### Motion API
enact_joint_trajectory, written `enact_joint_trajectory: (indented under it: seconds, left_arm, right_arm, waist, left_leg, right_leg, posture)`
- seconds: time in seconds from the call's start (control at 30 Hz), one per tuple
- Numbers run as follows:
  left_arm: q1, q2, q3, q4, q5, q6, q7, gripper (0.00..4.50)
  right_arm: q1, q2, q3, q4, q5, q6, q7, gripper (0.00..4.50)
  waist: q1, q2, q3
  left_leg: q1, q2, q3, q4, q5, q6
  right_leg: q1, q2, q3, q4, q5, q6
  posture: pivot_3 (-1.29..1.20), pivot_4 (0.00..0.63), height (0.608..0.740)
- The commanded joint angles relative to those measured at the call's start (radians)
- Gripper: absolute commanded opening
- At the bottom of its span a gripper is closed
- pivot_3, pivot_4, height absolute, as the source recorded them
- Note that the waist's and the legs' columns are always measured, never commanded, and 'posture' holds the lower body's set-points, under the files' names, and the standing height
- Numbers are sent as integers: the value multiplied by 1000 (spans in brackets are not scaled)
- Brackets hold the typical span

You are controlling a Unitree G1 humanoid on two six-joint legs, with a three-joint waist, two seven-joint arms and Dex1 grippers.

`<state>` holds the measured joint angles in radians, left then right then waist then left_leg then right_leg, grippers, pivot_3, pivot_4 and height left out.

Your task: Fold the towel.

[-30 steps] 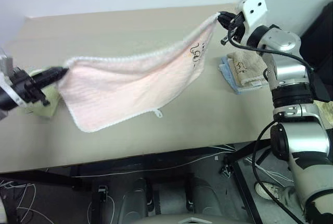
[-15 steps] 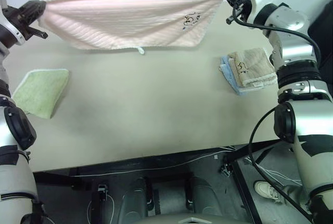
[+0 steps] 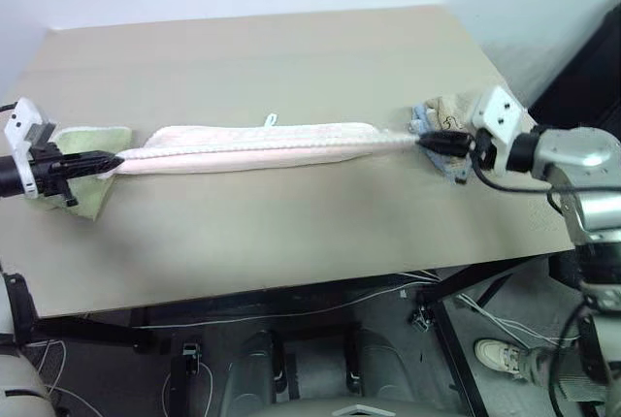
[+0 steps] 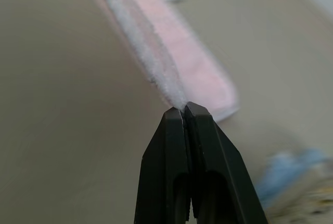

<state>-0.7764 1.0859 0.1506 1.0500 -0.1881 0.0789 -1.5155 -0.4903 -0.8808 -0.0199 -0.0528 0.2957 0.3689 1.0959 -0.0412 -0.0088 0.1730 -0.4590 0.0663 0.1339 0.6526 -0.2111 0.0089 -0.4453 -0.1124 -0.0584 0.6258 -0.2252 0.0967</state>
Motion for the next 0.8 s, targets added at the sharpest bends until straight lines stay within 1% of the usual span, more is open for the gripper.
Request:
enact_joint_trajectory:
  seconds: [0.03, 0.17, 0.27, 0.33, 0.4, 0.43, 0.5, 0.57, 0.67, 0.73, 0.8]
  left_arm:
    - [76, 73, 37, -71, -18, 33, -20, 18]
    - [232, 110, 88, -179, -79, 133, -48, 18]
    - [415, 116, 145, -304, -123, 188, -57, 18]
    - [559, 111, 213, -432, -169, 257, -58, 18]
    - [681, 95, 279, -557, -212, 317, -46, 18]
    - [727, 85, 306, -611, -230, 341, -34, 18]
    - [789, 58, 333, -691, -252, 370, 0, 18]
    - [811, 36, 334, -739, -262, 388, 35, 18]
    - [809, 22, 327, -776, -271, 410, 67, 18]
    - [800, 20, 318, -783, -270, 411, 82, 0]
    - [791, 22, 308, -789, -269, 414, 91, 0]
  right_arm:
    - [64, -85, -102, -82, 35, 71, 11, 0]
    - [234, -164, -187, -192, 101, 107, 78, 0]
    - [340, -210, -258, -242, 144, 125, 131, 0]
    - [396, -237, -294, -257, 155, 124, 167, 0]
    - [422, -252, -307, -262, 155, 121, 183, 0]
    - [426, -255, -306, -263, 156, 120, 182, 0]
    - [373, -227, -270, -259, 161, 129, 138, 0]
    - [303, -195, -221, -266, 184, 177, 98, 0]
    - [222, -143, -171, -299, 255, 247, 82, 0]
    - [188, -110, -127, -313, 257, 249, 70, 377]
    - [183, -87, -78, -326, 236, 218, 72, 891]
  waist:
    - [0, 0, 0]
    - [2, -2, 0]
    - [-1, -2, 0]
    - [-1, -2, 0]
    - [-3, -2, 0]
    - [-2, -2, 0]
    - [-1, -2, 0]
    - [0, -2, 0]
    - [0, -2, 0]
    - [0, -2, 0]
    - [1, -2, 0]
  left_leg:
    - [0, 0, 0, 0, 0, 0]
    - [0, 0, -1, 1, 0, 0]
    - [1, 0, -1, 1, -1, 2]
    - [2, 0, -1, 1, -1, 1]
    - [2, 2, -2, 0, -3, -2]
    - [3, 2, -2, 0, -3, -2]
    - [7, 2, -2, -1, -3, -2]
    - [11, 2, -2, -6, -3, -2]
    - [10, 3, -2, -7, -3, -2]
    - [10, 3, -1, -9, -3, -2]
    - [9, 3, 1, -10, -3, -2]
  right_leg:
    - [0, -1, 0, 1, 0, 0]
    - [0, -2, 0, 2, -1, -2]
    - [-1, -3, 1, 1, -2, -3]
    - [-1, -3, 1, 2, -2, -3]
    - [-1, -4, 1, 2, -3, -5]
    - [-1, -4, 1, 2, -3, -5]
    - [-1, -6, 1, 0, -3, -5]
    - [2, -6, 0, -7, -1, -9]
    - [2, -6, -2, -10, 2, -12]
    - [1, -6, -2, -12, 1, -12]
    - [0, -6, -1, -13, 1, -11]
  posture:
    - [0, 150, 740]
    - [0, 150, 740]
    - [0, 150, 740]
    - [0, 150, 740]
    - [0, 150, 740]
    - [0, 150, 740]
    - [0, 150, 740]
    - [0, 150, 740]
    - [0, 150, 740]
    - [0, 150, 740]
    - [0, 150, 740]
